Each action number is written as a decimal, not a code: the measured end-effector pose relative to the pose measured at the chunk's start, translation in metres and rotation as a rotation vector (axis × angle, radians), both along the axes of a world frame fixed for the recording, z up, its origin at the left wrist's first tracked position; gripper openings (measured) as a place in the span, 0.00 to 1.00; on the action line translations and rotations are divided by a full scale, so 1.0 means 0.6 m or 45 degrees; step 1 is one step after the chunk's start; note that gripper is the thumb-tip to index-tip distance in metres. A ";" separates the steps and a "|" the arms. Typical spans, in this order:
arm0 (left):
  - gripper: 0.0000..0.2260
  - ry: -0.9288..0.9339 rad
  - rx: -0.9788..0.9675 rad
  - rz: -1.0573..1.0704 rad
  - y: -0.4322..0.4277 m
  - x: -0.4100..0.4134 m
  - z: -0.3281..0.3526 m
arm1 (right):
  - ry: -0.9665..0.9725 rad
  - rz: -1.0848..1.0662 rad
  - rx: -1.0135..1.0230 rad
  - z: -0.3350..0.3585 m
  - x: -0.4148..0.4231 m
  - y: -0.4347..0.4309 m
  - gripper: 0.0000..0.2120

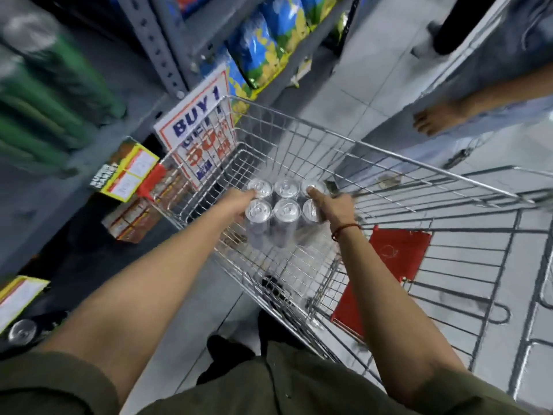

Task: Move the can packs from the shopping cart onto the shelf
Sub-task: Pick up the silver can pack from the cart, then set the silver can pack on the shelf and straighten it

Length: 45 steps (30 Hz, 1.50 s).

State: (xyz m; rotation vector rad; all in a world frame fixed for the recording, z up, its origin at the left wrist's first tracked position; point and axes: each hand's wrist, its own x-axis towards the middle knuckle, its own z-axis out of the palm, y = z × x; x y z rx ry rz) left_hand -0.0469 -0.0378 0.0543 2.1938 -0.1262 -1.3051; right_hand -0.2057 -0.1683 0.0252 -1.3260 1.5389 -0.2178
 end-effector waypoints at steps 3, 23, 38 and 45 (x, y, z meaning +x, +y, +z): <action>0.21 -0.038 -0.143 0.119 0.029 0.034 0.079 | -0.099 0.100 -0.049 0.076 0.050 0.006 0.20; 0.14 -0.549 -0.523 0.944 0.568 0.166 0.399 | -0.811 0.873 0.029 0.427 0.351 0.401 0.23; 0.18 -0.601 -0.356 1.168 0.755 0.220 0.359 | -0.602 1.303 -0.199 0.406 0.520 0.589 0.19; 0.21 -0.651 -0.410 1.172 0.762 0.248 0.336 | -0.552 1.323 -0.329 0.382 0.550 0.598 0.24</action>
